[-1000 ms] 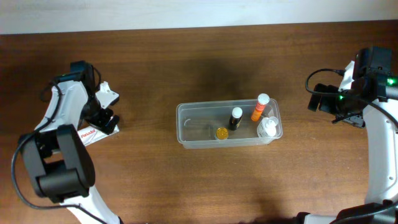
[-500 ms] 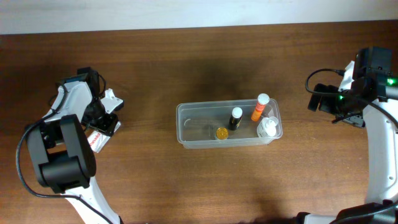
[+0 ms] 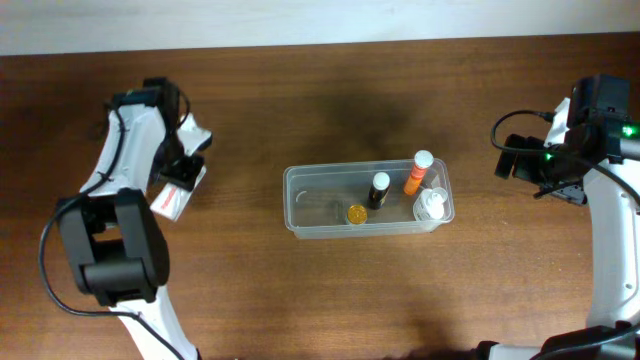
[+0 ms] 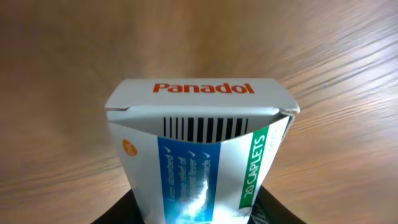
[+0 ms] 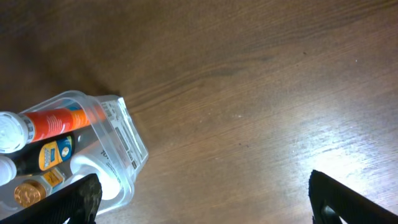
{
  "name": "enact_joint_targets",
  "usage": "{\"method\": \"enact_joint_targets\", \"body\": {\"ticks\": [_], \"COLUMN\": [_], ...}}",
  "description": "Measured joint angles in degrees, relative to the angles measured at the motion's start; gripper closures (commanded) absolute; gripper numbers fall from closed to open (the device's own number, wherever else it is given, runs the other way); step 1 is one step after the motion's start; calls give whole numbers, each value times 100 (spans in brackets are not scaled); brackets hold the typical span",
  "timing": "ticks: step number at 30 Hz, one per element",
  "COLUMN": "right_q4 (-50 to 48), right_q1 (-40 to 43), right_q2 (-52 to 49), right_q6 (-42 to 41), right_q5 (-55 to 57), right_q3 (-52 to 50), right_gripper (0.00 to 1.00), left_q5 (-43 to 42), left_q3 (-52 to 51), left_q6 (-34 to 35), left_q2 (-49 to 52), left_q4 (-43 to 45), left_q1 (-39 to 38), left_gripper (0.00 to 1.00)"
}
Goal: Pack container
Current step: 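Lower the Panadol box into the container's left end and release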
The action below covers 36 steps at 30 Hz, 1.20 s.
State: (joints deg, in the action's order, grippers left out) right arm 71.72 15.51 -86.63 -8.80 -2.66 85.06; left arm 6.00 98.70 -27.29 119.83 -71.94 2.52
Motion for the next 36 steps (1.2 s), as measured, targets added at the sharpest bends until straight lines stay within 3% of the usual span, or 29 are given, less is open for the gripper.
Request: {"method": "enact_joint_targets", "body": {"ticks": [10, 18, 21, 26, 28, 36], "right_q4": [0, -2, 0, 0, 0, 4], "right_q1": [0, 0, 0, 0, 0, 0], "right_q2": [0, 0, 0, 0, 0, 0], "right_q6": [2, 2, 2, 4, 7, 37], "right_q5": [-2, -2, -2, 0, -2, -2], "right_q3": [0, 0, 0, 0, 0, 0], "right_gripper": [2, 2, 2, 2, 2, 1], "left_q5": [-562, -748, -756, -752, -713, -619], "left_q3": [643, 649, 651, 649, 640, 981], "left_q6": [295, 295, 295, 232, 168, 162], "left_q2": [-1126, -1014, -802, -160, 26, -17], "left_q4": [166, 260, 319, 402, 415, 122], "left_q1": [-1963, -3637, -3827, -3856, -3856, -3836], "left_gripper": [58, 57, 55, 29, 2, 1]}}
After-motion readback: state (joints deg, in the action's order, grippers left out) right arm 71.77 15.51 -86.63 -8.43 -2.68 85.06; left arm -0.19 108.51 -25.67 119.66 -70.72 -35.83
